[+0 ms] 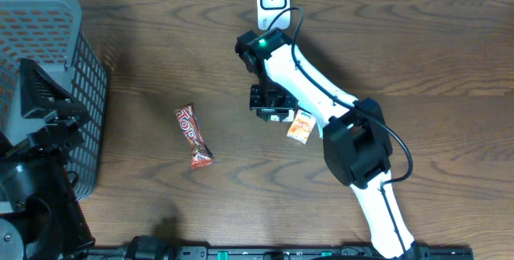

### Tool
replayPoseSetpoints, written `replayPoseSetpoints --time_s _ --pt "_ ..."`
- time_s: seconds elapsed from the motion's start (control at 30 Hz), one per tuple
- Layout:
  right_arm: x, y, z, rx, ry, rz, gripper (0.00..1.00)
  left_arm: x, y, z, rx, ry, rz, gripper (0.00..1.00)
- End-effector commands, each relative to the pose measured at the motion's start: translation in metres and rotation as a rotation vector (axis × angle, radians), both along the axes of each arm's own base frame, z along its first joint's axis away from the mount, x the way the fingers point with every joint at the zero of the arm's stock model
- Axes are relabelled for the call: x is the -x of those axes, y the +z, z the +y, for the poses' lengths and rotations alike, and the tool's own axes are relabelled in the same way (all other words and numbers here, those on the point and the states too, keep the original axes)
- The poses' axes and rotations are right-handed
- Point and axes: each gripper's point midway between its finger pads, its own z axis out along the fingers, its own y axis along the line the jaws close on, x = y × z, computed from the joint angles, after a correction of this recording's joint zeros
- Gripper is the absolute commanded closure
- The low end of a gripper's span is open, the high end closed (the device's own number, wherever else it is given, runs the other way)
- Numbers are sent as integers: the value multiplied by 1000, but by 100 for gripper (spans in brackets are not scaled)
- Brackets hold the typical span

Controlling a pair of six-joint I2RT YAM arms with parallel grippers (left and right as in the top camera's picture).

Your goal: Scan the item barcode

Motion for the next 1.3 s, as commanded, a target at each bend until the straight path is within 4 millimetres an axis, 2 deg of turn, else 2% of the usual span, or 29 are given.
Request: replayPoseSetpoints --time_s 0.0,0.07,0.13,0.2,0.27,0.33,0.6,0.97,1.27 --pt "-6 5 -1 -28 -50 1 68 -2 -2 1 -3 12 10 2" --pt "-8 6 -2 -31 -54 -4 64 -2 -2 1 -3 12 10 2" --pt "-12 9 -2 -38 -58 -14 54 -2 -2 1 -3 12 10 2" --pt "-15 15 0 -48 -60 -26 37 -2 -3 1 -4 12 12 2" --pt "-18 22 1 -57 -63 -35 15 -4 -3 1 -4 12 15 2" --pt "-19 28 1 -56 -82 -39 2 -5 -4 1 -5 12 19 2" --pt "-14 29 -6 3 -194 -32 1 -10 -6 0 -6 12 31 2" --pt "2 30 1 36 -214 -3 1 -11 -6 0 -6 12 33 2" --pt "-4 22 -17 163 -296 -80 1 -11 -6 0 -7 11 34 2"
